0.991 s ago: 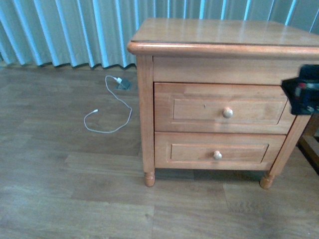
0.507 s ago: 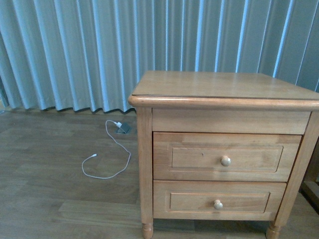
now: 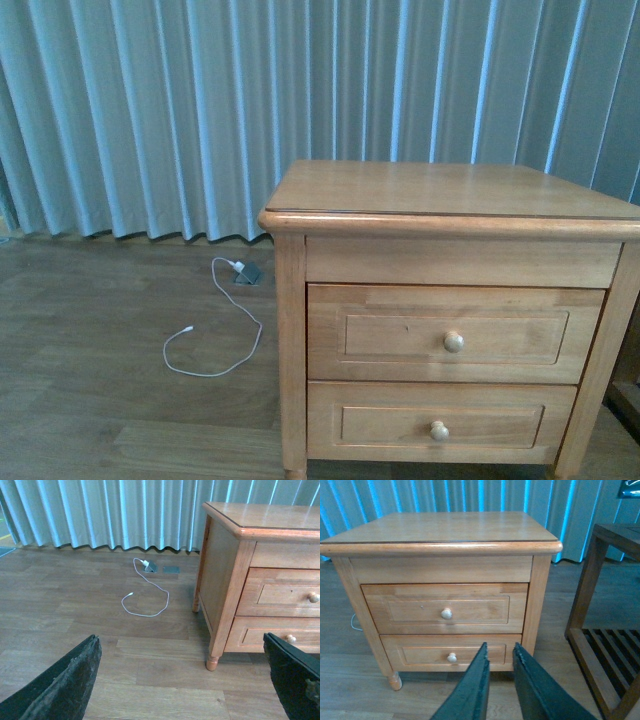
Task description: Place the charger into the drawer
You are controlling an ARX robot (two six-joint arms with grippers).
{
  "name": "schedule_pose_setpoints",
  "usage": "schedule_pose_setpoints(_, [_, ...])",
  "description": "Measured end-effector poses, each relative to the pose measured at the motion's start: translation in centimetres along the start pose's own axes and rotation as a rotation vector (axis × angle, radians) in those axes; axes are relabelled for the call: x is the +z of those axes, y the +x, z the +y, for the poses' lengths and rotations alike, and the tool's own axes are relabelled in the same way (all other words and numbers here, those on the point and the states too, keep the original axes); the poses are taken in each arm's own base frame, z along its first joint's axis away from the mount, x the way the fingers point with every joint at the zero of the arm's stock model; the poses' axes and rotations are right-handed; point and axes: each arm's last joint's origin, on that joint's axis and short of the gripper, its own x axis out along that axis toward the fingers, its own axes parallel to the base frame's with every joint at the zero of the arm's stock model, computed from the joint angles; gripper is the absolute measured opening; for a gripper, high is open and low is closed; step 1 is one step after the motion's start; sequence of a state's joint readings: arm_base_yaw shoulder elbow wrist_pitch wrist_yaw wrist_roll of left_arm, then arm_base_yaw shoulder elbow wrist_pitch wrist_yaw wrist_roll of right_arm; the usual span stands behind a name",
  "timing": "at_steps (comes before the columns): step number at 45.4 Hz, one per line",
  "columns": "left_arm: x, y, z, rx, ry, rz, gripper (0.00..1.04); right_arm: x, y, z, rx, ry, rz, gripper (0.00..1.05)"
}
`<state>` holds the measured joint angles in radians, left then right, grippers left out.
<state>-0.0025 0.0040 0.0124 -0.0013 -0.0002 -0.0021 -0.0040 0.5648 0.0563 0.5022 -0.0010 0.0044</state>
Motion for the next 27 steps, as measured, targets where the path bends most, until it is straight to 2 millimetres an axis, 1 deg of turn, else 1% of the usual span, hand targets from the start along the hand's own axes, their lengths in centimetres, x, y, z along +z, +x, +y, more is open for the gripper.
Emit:
schedule_pose_setpoints(3, [0.0, 0.0, 0.0, 0.000, 0.000, 0.000, 0.99, -0.2, -0.4, 0.0, 0.000, -0.004, -0.001, 0.01])
schedule_pose_setpoints(9, [0.0, 0.0, 0.0, 0.000, 0.000, 0.000, 0.99, -1.1, -0.9, 0.0, 0.000, -0.003, -0.008, 0.02])
schedule_pose_setpoints(27, [0.0, 0.0, 0.0, 0.000, 0.000, 0.000, 0.99, -0.9, -2.2, 0.0, 0.000, -0.003, -0.014, 0.02])
